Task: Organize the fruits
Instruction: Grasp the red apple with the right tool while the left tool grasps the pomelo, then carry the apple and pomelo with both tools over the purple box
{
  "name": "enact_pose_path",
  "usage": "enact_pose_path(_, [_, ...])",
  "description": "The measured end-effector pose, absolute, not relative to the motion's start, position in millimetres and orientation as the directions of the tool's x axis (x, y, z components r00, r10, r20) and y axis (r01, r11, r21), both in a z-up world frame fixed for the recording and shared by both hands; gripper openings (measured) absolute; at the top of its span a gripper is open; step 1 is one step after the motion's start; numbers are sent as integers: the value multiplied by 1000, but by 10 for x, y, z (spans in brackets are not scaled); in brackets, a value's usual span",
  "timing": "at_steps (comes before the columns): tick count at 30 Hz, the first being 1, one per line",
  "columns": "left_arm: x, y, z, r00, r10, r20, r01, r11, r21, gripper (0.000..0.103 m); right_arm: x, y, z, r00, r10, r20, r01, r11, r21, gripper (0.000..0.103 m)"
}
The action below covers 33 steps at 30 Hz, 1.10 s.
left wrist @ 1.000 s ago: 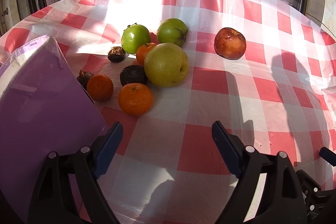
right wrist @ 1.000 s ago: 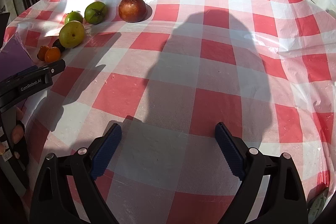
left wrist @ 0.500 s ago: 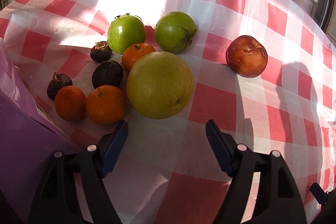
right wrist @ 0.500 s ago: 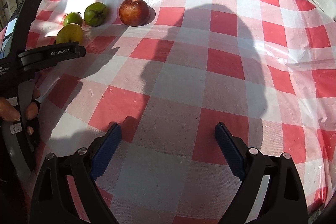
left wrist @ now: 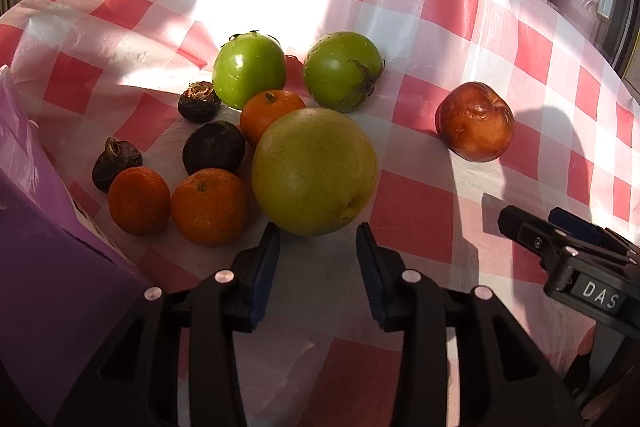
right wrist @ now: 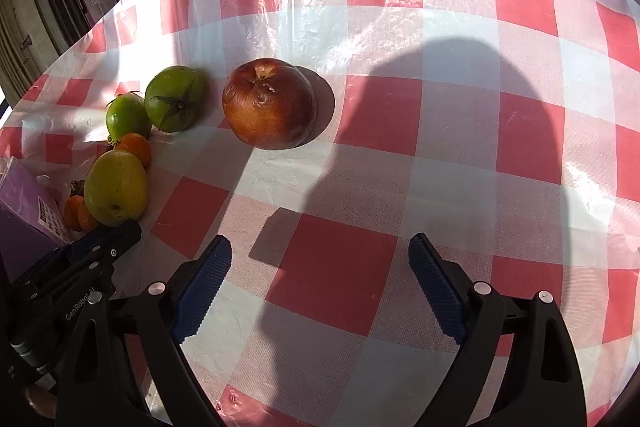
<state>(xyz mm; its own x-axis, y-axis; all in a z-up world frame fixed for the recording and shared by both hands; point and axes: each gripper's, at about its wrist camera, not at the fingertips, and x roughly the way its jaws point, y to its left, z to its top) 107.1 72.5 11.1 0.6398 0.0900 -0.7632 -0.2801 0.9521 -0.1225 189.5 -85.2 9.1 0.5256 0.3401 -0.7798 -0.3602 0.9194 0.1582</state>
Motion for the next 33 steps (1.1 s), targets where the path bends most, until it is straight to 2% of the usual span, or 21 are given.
enact_pose_path(1, [1071, 728, 111, 641, 90, -762, -275, 954, -119, 61, 2009, -746, 104, 532, 342, -775, -375, 915, 146, 87])
enact_pose_path(3, [1080, 722, 105, 635, 103, -766, -283, 953, -107, 72, 2242, -555, 121, 536, 353, -767, -400, 906, 139, 87])
enact_pose_path(6, [1081, 693, 101, 629, 109, -770, -284, 954, -97, 74, 2542, -330, 94, 523, 341, -782, -417, 902, 115, 86])
enact_pose_path(8, [1109, 679, 97, 624, 112, -774, -283, 955, -90, 78, 2583, -258, 100, 547, 304, -780, -422, 905, 57, 77])
enact_pose_path(9, [1135, 675, 98, 621, 116, -775, -285, 955, -85, 78, 2573, -273, 105, 555, 293, -779, -418, 907, 44, 64])
enact_pose_path(14, [1269, 707, 100, 613, 132, -779, -301, 951, -75, 78, 2419, -759, 112, 542, 361, -759, -366, 914, 174, 64])
enact_pose_path(20, [1597, 771, 101, 601, 156, -784, -322, 945, -59, 79, 1878, -1150, 103, 555, 352, -754, -333, 924, 186, 64])
enact_pose_path(23, [1736, 831, 117, 598, 165, -785, -337, 940, -59, 75, 1552, -1250, 65, 559, 336, -758, -322, 931, 175, 64])
enact_pose_path(24, [1741, 854, 129, 599, 173, -782, -347, 936, -59, 63, 1472, -1279, 73, 562, 331, -758, -317, 933, 172, 64])
enact_pose_path(33, [1384, 703, 151, 629, 82, -773, -226, 971, -80, 63, 1111, -1081, 39, 608, 257, -751, -322, 945, 63, 64])
